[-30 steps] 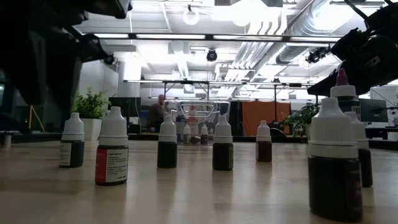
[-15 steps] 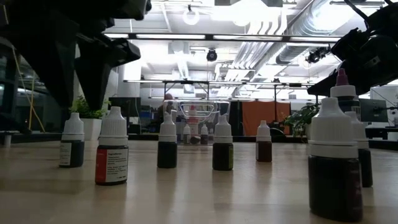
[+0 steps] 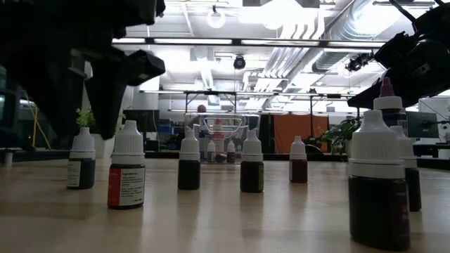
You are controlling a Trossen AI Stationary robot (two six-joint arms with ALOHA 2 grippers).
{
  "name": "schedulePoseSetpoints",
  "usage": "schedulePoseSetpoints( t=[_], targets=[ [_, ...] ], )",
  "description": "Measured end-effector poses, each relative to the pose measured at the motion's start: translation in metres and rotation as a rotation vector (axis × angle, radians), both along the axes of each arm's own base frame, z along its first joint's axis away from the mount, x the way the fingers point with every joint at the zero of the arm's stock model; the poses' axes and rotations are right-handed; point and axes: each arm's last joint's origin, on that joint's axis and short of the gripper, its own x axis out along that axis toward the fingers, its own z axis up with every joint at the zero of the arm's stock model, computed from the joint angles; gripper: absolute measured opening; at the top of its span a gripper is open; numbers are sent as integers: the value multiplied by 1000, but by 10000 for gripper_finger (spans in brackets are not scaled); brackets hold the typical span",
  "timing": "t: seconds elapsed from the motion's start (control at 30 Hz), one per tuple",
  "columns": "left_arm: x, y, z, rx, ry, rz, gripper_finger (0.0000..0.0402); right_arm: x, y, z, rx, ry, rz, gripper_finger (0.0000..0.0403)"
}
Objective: Pick & Place food coloring
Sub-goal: Put the small black food coloring into the transparent bin
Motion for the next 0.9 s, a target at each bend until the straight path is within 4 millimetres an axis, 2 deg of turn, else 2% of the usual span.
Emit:
schedulePoseSetpoints(
  t=[0.13, 0.43, 0.9],
  targets=[
    [-2, 1, -8, -6, -11, 0, 163, 0, 0, 0, 0, 0, 0, 0],
    [-1, 0, -8, -16, -27, 8, 156, 0, 0, 0, 0, 0, 1, 0],
    [-1, 0, -8, -40, -14, 31, 36, 0, 0, 0, 0, 0, 0, 0]
  ],
)
